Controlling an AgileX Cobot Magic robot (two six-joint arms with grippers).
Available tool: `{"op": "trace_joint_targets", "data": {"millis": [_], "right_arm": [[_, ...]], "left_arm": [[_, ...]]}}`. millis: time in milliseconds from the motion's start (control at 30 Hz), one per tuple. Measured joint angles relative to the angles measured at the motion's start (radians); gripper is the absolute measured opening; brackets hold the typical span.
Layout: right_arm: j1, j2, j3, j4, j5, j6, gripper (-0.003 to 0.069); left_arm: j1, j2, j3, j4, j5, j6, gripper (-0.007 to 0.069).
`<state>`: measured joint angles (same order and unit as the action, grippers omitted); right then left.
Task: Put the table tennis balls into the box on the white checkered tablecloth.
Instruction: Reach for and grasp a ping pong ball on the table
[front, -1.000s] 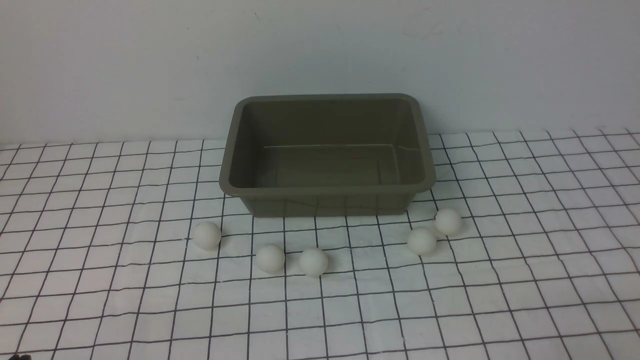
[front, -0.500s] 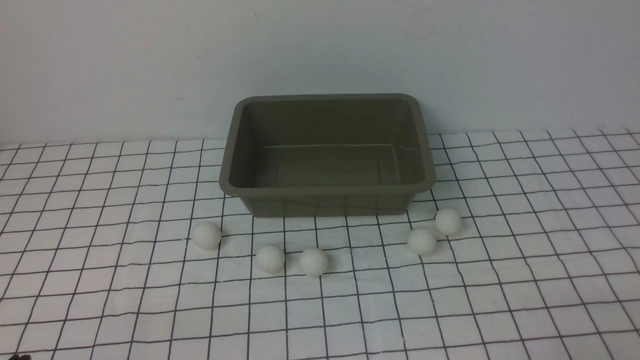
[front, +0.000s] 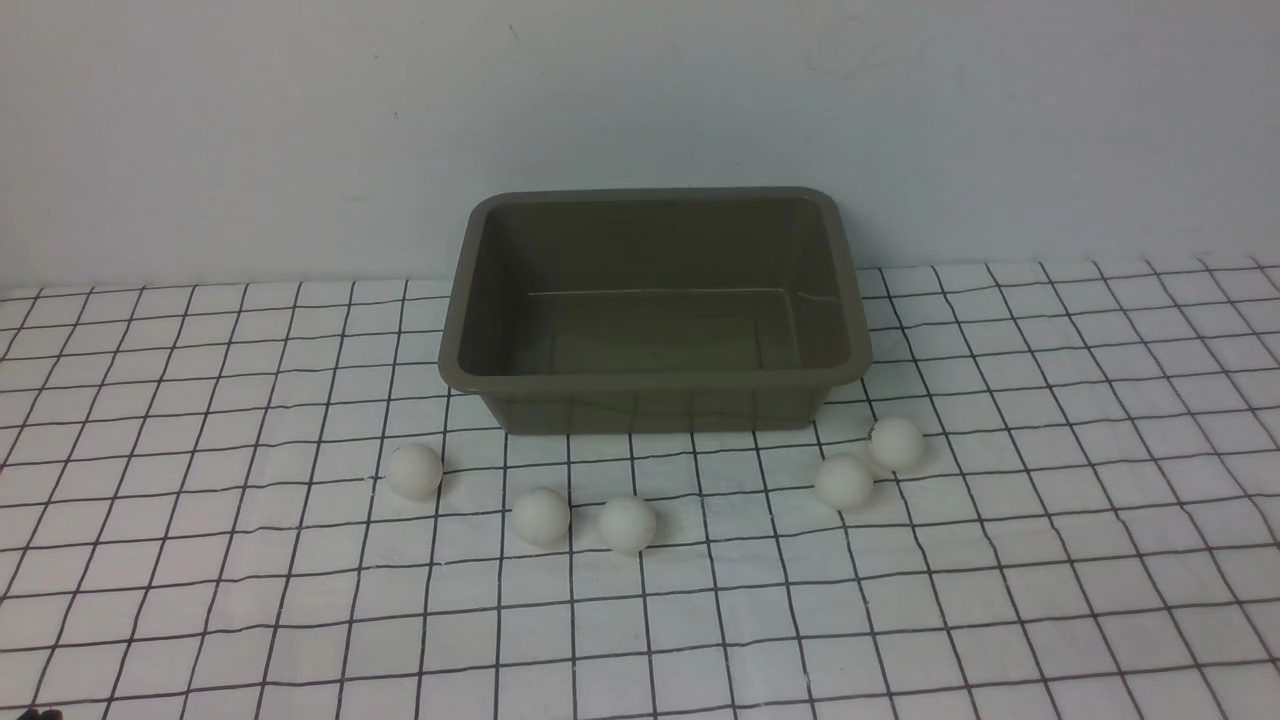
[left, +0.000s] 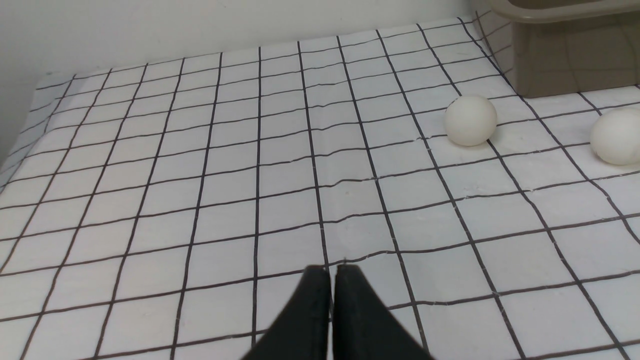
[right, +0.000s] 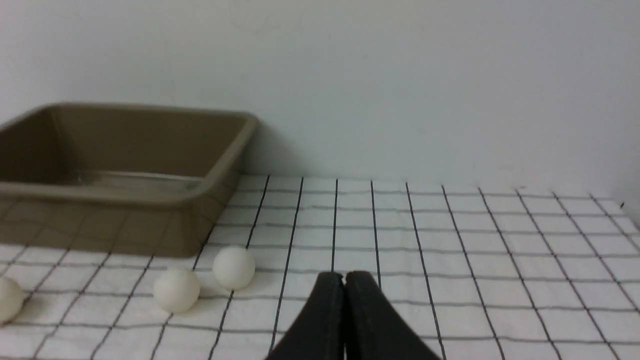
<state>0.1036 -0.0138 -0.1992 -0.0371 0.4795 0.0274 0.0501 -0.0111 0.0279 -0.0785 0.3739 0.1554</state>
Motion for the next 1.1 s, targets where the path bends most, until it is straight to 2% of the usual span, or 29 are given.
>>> {"op": "trace_joint_targets", "data": {"millis": [267, 400, 1100], "right_arm": [[0.0, 0.0, -0.287, 0.037, 0.21, 0.001, -0.0014], [0.0, 0.0, -0.37, 0.057, 0.239, -0.003, -0.0014], [0.0, 0.0, -0.384, 0.064, 0.25, -0.017, -0.0014]], "left_arm": [[0.0, 0.0, 0.0, 0.0, 0.0, 0.0, -0.0004], [0.0, 0.0, 0.0, 0.0, 0.0, 0.0, -0.0004], [-0.001, 0.0, 0.0, 0.0, 0.0, 0.0, -0.0004]]}}
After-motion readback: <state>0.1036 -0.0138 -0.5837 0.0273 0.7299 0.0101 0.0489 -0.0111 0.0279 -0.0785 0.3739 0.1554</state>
